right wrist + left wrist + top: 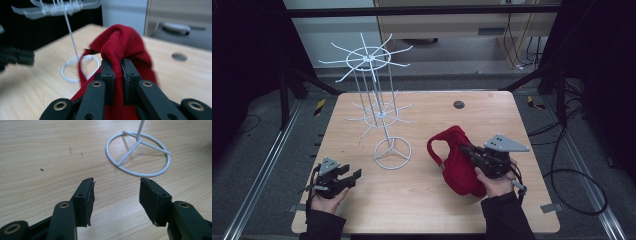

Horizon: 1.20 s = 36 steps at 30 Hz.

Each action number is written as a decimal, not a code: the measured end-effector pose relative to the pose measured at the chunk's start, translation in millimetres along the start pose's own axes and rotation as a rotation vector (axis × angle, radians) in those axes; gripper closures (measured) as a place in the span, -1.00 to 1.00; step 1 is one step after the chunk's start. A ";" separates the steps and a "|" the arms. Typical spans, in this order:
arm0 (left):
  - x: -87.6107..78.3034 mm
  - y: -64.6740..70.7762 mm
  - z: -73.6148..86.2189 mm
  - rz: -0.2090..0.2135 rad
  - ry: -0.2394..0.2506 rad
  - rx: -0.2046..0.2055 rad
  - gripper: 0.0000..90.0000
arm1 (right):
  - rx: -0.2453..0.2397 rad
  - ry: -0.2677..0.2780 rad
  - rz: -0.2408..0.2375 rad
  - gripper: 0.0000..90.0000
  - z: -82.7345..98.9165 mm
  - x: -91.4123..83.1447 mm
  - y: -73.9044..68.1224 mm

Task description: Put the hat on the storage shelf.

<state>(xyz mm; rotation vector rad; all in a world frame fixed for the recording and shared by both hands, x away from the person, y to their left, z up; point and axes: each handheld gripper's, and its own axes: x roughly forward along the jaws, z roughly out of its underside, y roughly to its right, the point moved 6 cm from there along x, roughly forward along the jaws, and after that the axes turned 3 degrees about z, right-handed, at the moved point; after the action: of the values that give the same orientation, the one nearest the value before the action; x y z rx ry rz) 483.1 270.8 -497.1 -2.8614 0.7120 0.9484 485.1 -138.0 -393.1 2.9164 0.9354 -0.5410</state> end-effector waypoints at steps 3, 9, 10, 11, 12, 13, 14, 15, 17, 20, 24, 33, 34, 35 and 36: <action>0.1 -0.4 0.0 0.000 0.001 -0.004 0.01 | 0.021 0.070 -0.006 0.83 -16.6 -12.4 2.8; 0.6 -1.0 0.2 0.000 0.000 -0.004 0.01 | 0.050 0.182 -0.025 0.83 -47.5 -28.1 3.4; 0.7 -1.1 0.3 0.000 0.000 -0.005 0.01 | 0.052 0.199 -0.026 0.83 -52.6 -29.6 3.2; 0.7 -1.1 0.3 0.000 0.000 -0.006 0.01 | 0.058 0.213 -0.026 0.83 -57.3 -31.2 2.8; 0.7 -1.2 0.3 0.000 0.000 -0.006 0.01 | 0.064 0.230 -0.022 0.83 -61.9 -32.2 2.5; 0.7 -1.2 0.3 0.000 0.001 -0.006 0.01 | 0.067 0.242 -0.020 0.83 -66.2 -33.0 2.1; 0.8 -1.3 0.3 0.000 0.002 -0.007 0.00 | 0.075 0.254 -0.017 0.83 -70.5 -33.6 1.3; 0.8 -1.4 0.3 -0.001 0.003 -0.007 0.00 | 0.077 0.270 -0.012 0.83 -74.7 -33.7 0.7; 0.6 -1.7 0.2 -0.002 0.003 -0.007 0.00 | 0.078 0.295 0.002 0.83 -82.9 -33.6 -0.1; 0.6 -2.2 0.2 -0.004 0.005 -0.007 0.00 | 0.090 0.323 0.018 0.83 -94.2 -33.4 -0.7; 1.0 -2.7 0.6 -0.007 0.004 -0.005 -0.01 | 0.108 0.358 0.017 0.83 -110.3 -35.1 -2.7; 1.6 -2.9 0.8 -0.007 0.005 -0.006 -0.01 | 0.115 0.454 0.001 0.83 -153.2 -43.1 -16.2; 1.7 -3.0 0.9 -0.008 0.003 -0.006 -0.01 | 0.113 0.462 0.003 0.83 -157.9 -43.6 -17.6; 1.8 -2.9 1.0 -0.007 0.002 -0.005 -0.01 | 0.112 0.469 0.003 0.83 -163.9 -44.2 -19.2; 1.8 -2.9 1.1 -0.006 0.000 -0.004 -0.01 | 0.111 0.476 0.002 0.83 -167.5 -44.7 -20.1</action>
<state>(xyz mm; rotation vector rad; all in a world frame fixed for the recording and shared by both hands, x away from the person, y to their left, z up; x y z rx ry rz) 485.1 272.8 -499.3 -2.8653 0.7014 0.9496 492.8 -124.0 -219.2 3.2133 0.9617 0.1199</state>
